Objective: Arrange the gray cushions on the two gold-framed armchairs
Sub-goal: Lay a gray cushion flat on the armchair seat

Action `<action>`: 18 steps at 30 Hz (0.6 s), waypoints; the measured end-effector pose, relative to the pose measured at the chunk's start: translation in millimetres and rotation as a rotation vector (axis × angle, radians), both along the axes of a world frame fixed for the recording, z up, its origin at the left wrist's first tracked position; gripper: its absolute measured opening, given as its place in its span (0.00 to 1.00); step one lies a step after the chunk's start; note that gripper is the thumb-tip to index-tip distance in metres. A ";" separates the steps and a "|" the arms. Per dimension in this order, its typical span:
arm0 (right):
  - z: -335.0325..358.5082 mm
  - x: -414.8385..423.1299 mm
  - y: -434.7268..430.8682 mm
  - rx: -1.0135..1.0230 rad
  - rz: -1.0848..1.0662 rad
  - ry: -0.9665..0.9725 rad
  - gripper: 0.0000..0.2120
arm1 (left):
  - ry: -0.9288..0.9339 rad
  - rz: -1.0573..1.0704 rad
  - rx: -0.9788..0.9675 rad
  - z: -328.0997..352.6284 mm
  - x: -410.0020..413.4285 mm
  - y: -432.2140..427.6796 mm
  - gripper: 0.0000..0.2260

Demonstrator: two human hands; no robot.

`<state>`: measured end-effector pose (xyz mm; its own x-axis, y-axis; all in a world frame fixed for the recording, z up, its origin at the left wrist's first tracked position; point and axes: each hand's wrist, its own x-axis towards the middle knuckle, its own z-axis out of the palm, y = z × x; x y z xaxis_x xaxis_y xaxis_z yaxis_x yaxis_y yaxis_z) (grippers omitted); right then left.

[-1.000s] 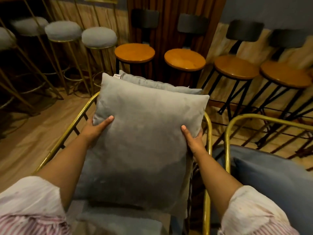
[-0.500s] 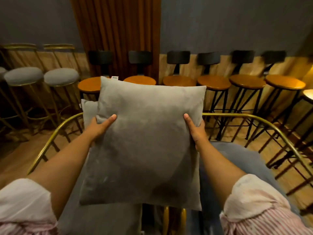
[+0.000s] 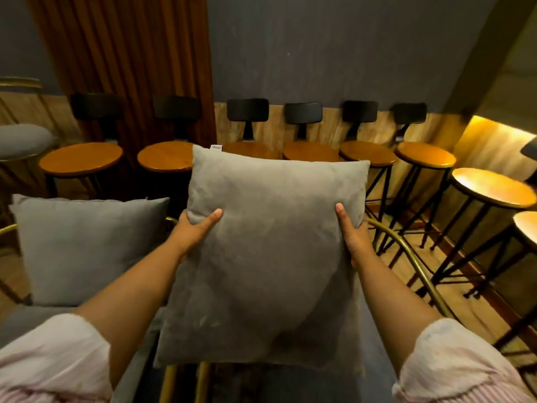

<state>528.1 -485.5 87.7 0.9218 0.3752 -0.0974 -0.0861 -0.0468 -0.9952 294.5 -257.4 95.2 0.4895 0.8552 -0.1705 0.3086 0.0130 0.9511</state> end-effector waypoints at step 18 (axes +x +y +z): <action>-70.3 240.8 36.6 0.025 0.070 -0.008 0.58 | -0.180 -0.009 -0.076 -95.6 248.7 20.7 0.43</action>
